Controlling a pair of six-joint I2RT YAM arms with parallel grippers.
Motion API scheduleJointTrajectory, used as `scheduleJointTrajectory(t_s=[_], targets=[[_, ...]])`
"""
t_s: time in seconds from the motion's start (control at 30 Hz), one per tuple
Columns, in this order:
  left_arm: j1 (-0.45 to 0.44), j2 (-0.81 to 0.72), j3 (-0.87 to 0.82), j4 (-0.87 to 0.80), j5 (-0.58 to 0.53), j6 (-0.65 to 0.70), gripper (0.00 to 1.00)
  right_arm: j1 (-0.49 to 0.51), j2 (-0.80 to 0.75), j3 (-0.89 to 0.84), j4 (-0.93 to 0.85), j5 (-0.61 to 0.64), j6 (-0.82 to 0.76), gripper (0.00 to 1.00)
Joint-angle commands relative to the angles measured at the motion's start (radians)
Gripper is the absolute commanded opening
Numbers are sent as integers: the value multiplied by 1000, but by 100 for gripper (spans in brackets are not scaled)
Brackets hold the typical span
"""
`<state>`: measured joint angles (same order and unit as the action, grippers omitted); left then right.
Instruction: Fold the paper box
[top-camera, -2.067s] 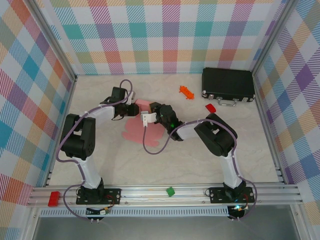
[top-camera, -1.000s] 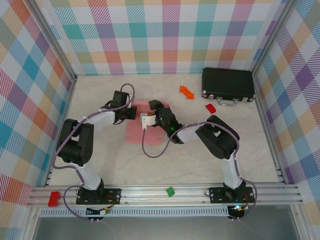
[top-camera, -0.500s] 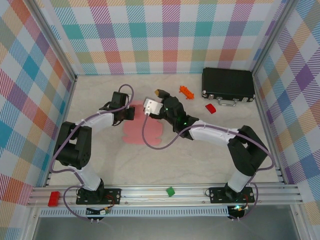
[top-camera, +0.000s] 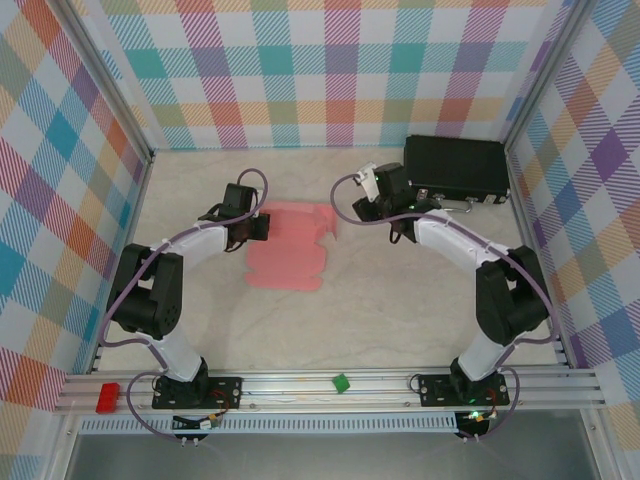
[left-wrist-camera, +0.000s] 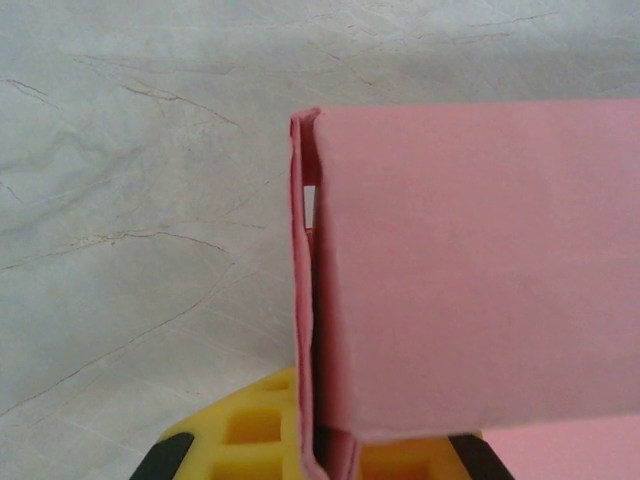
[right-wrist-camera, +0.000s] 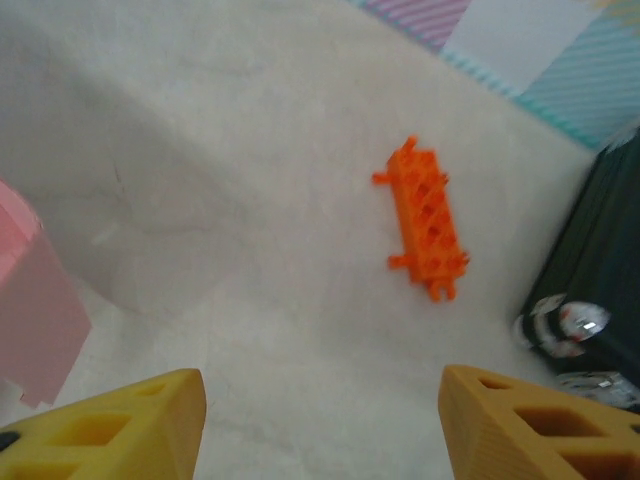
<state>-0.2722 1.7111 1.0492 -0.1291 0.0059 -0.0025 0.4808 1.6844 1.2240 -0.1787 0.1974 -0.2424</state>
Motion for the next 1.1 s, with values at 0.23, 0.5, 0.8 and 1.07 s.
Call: scheduleJointTrajectory(t_s=[0.23, 0.5, 0.8, 1.07], targets=[[-5, -34, -10, 1, 6, 9, 5, -6, 165, 129, -153, -233, 69, 57], [-5, -26, -2, 2, 9, 5, 5, -1, 230, 176, -152, -347, 47, 56], [-5, -11, 8, 0, 12, 1, 5, 18, 272, 225, -185, -431, 3, 55], [-6, -7, 9, 3, 17, -2, 5, 39, 304, 259, -202, -516, -19, 53]])
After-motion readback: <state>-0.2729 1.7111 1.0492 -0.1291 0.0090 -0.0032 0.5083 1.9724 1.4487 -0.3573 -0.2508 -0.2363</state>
